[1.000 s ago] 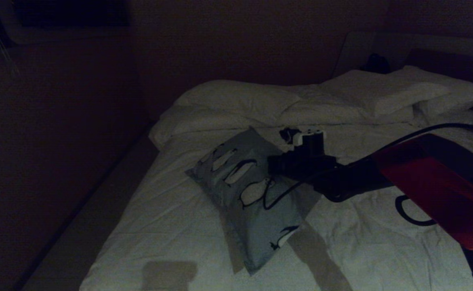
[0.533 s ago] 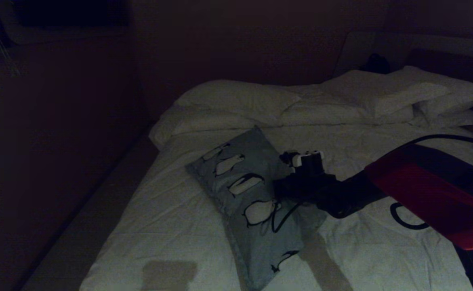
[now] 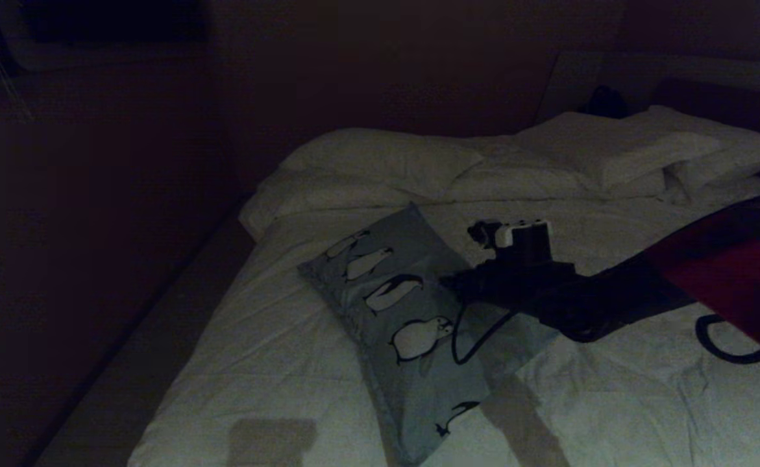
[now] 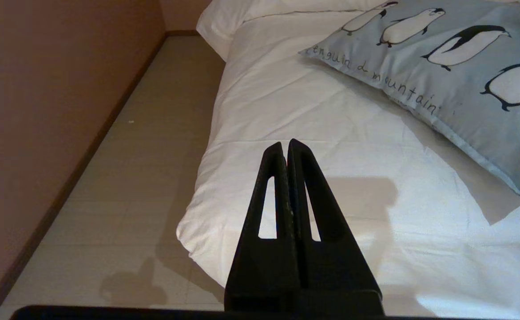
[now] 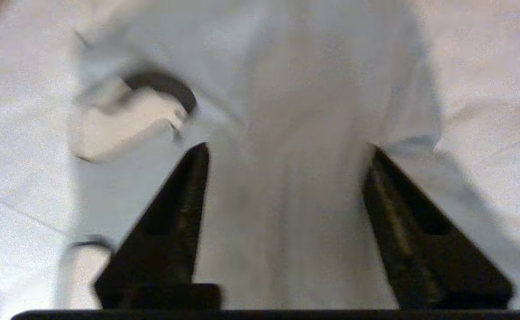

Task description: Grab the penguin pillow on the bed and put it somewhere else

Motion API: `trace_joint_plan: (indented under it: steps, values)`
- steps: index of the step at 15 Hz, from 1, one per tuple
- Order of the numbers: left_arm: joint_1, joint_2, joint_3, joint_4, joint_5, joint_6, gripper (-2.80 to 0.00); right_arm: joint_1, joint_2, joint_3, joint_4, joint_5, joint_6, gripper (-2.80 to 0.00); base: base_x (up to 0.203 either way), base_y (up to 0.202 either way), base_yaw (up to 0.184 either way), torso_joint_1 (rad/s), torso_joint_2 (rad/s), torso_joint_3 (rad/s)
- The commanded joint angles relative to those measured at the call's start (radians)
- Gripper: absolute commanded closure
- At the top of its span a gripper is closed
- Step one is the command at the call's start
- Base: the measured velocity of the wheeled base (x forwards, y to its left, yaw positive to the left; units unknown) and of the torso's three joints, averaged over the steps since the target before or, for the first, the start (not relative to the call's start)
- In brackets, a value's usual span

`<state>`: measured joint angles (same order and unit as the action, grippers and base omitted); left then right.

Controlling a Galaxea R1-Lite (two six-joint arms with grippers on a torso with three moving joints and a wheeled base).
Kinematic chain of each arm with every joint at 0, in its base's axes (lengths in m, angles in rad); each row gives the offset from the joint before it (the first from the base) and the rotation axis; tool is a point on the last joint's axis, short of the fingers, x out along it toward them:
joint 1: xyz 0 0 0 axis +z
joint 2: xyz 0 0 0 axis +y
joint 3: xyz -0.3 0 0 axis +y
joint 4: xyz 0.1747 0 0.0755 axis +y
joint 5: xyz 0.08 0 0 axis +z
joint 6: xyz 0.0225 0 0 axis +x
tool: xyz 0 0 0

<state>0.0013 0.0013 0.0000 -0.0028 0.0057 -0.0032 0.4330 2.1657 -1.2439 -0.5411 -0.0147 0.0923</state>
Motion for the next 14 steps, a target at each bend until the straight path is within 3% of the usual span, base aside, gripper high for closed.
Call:
trace_joint_plan:
  steps: [1, 6, 14]
  values:
    - [0.0, 0.0, 0.0, 0.0, 0.0, 0.0, 0.0, 0.002, -0.129, 0.034, -0.004, -0.001, 0.001, -2.8, 0.0, 0.0, 0.0, 0.0, 0.0, 0.0]
    - [0.0, 0.0, 0.0, 0.0, 0.0, 0.0, 0.0, -0.019, -0.343, 0.1, 0.006, -0.04, -0.005, -2.8, 0.0, 0.0, 0.0, 0.0, 0.0, 0.0]
    - [0.0, 0.0, 0.0, 0.0, 0.0, 0.0, 0.0, -0.347, -0.548, 0.202, 0.013, -0.113, 0.001, -2.8, 0.0, 0.0, 0.0, 0.0, 0.0, 0.0]
